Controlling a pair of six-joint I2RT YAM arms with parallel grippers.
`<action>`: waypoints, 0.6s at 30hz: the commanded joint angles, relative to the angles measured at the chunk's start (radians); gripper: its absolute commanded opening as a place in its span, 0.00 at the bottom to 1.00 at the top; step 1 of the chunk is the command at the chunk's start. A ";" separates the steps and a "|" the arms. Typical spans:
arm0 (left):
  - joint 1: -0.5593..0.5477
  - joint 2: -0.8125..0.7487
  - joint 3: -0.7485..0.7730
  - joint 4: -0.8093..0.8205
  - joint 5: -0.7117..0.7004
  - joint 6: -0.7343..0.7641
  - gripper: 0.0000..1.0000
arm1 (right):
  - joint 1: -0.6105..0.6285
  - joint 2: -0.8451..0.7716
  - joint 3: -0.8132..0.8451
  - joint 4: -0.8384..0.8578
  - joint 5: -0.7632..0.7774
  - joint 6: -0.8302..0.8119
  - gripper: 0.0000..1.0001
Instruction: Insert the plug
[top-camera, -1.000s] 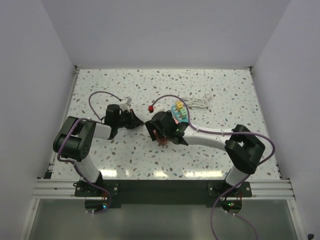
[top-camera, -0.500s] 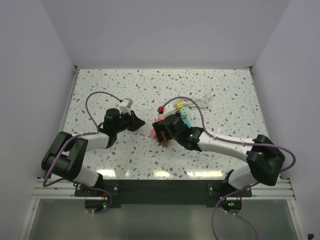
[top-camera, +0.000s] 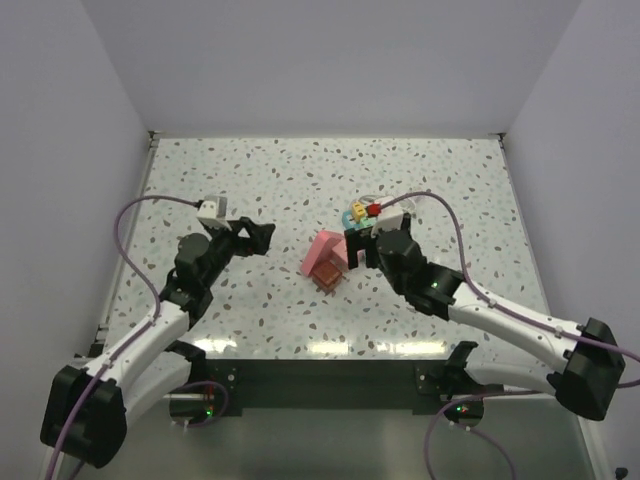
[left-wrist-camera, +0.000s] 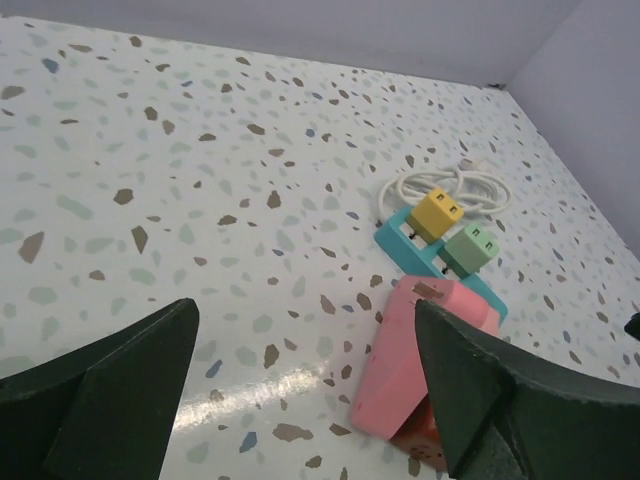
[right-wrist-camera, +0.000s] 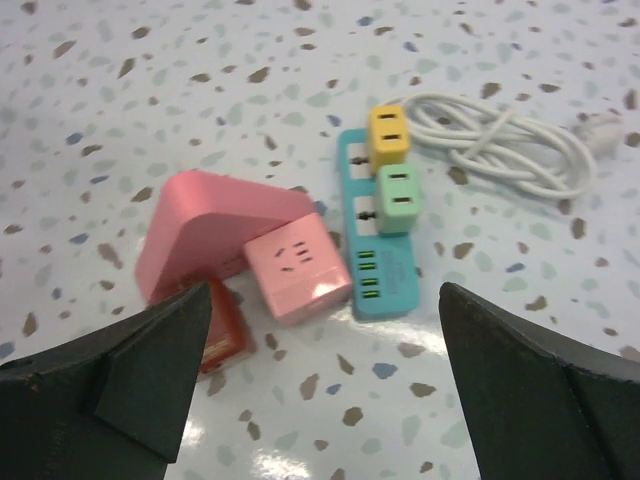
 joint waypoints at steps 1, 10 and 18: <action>-0.003 -0.089 0.032 -0.192 -0.209 -0.005 0.95 | -0.090 -0.091 -0.052 0.035 0.122 0.007 0.99; -0.003 -0.175 0.117 -0.391 -0.373 -0.021 1.00 | -0.343 -0.254 -0.154 0.038 0.329 0.080 0.99; -0.003 -0.216 0.141 -0.442 -0.468 -0.004 1.00 | -0.406 -0.339 -0.191 0.015 0.377 0.104 0.99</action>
